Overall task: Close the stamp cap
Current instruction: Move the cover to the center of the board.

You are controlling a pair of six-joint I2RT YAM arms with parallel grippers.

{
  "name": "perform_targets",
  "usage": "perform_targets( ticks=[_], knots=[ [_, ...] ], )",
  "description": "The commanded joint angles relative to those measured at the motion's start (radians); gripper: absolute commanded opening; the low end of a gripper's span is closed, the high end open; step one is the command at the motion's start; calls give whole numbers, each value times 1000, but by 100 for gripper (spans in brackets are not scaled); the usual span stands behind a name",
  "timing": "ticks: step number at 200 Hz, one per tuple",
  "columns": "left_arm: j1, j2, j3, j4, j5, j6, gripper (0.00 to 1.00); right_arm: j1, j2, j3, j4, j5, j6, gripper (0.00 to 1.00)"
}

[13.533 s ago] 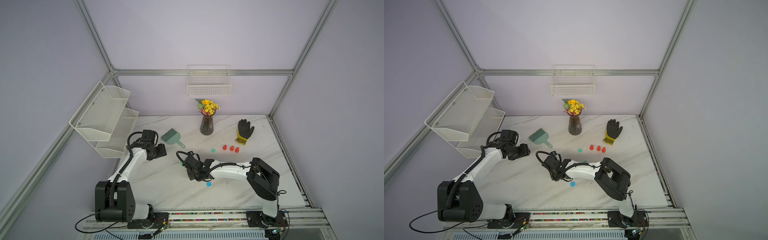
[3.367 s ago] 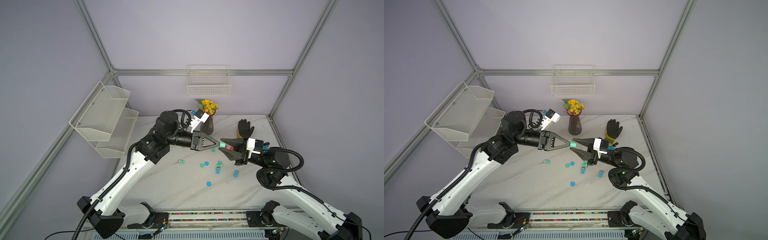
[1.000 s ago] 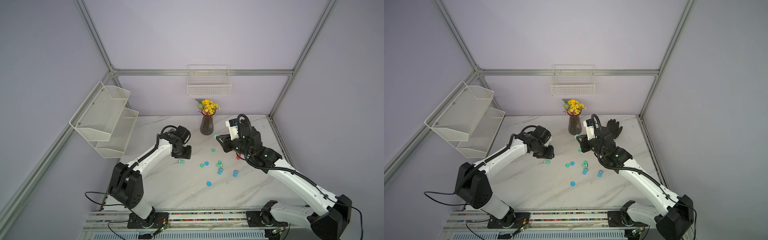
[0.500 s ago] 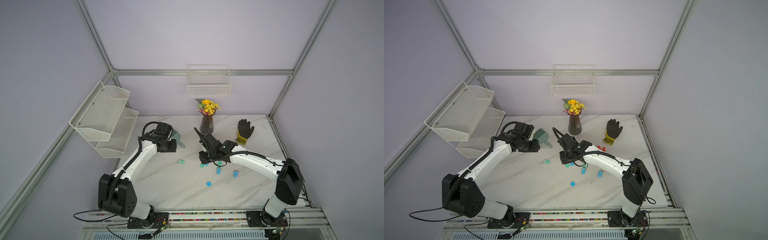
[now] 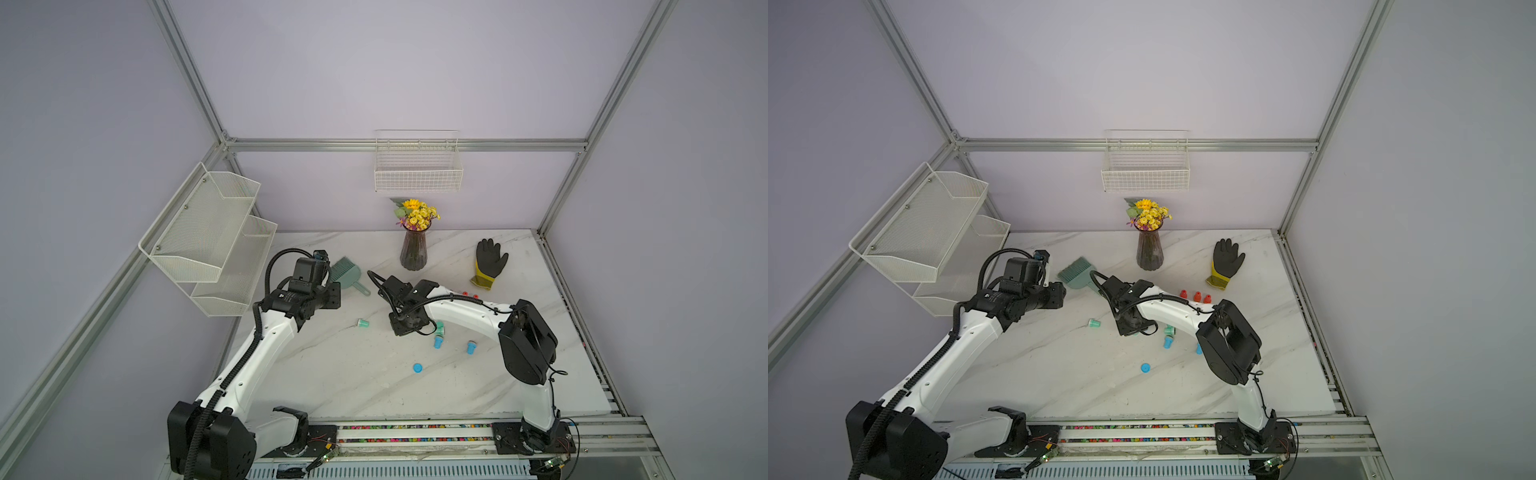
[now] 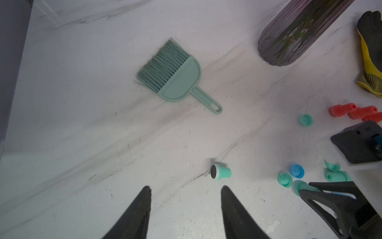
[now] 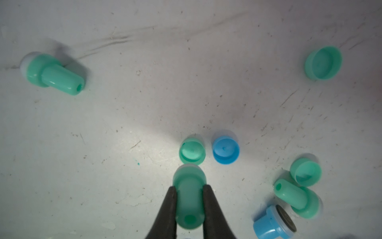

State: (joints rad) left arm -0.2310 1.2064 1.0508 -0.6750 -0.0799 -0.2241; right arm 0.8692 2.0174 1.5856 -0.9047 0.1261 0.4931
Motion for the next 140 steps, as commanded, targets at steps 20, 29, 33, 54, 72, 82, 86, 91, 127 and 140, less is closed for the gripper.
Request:
perform_targets(
  ticks=[20,29,33,54,72,82,86,91,127,140],
  knots=[
    [7,-10,6,41,-28,15,55,6,50,28,-19,17,4,0],
    [6,-5,9,39,-29,15,55,6,57,35,-19,20,3,0],
    [7,-5,11,37,-30,15,55,5,59,37,-20,22,3,0],
    [9,0,18,30,-30,15,55,6,65,44,-14,30,1,0],
    [13,2,20,28,-28,15,55,6,66,49,-15,34,0,0],
    [15,4,21,28,-25,15,55,6,66,53,-14,36,-1,0],
    [16,6,20,28,-23,15,55,6,68,54,-14,37,-2,0],
    [17,7,21,28,-19,15,55,7,69,56,-13,37,-3,0],
    [25,13,24,26,-3,15,55,6,86,60,-9,49,-20,0],
    [27,15,24,26,0,15,55,5,94,68,-10,52,-22,0]
  ],
)
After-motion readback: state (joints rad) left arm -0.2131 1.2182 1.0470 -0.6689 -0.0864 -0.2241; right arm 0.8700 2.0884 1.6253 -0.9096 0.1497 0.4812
